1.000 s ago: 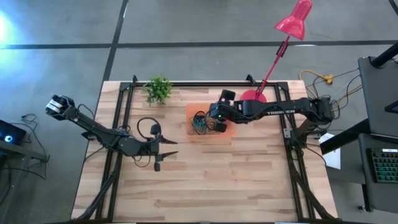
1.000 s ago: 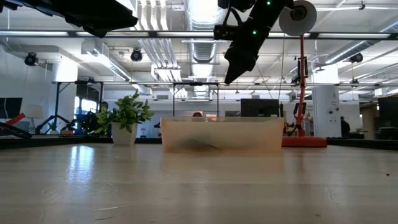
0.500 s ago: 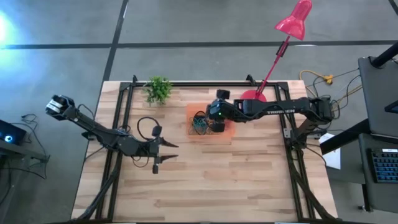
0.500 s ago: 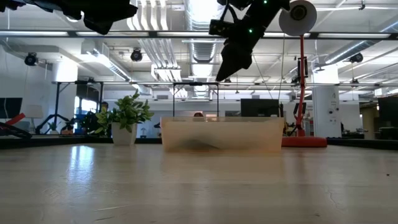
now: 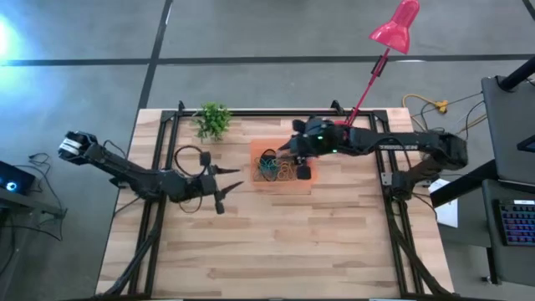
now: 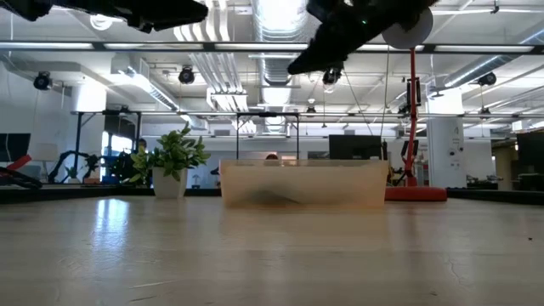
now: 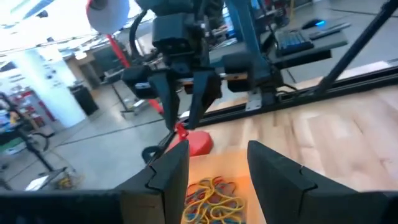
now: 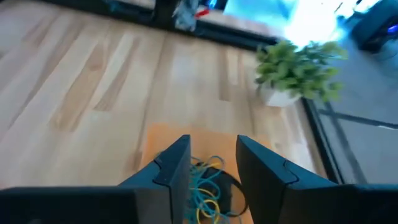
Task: Pick and place rubber bands into bin
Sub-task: Return to Home Position
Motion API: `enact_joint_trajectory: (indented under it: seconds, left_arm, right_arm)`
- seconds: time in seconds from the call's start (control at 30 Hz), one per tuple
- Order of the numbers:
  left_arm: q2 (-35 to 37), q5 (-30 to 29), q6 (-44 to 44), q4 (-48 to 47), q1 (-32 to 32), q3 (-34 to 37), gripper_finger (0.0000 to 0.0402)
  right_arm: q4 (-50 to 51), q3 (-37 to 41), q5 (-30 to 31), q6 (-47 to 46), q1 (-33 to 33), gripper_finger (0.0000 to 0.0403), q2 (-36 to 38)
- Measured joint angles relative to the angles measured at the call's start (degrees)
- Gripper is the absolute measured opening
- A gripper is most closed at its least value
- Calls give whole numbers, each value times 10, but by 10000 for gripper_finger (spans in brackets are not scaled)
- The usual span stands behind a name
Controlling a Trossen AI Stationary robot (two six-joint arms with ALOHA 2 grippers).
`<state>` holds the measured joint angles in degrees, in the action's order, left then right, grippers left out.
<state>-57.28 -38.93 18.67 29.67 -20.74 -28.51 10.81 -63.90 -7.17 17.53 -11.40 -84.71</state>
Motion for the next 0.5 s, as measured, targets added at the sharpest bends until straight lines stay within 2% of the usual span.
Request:
enact_joint_trajectory:
  seconds: [0.07,0.23,0.37,0.5]
  left_arm:
    - [0,43,2,-1,25,0,148]
    - [-10,239,-6,22,123,0,148]
    - [-16,262,-15,27,177,5,148]
    - [5,263,-16,25,192,34,148]
  right_arm:
    - [-49,54,-6,-10,-10,117,38]
    - [-178,185,-8,-36,-21,122,149]
    - [-198,252,-8,-54,-20,123,240]
    - [-197,317,-9,-66,-7,118,341]
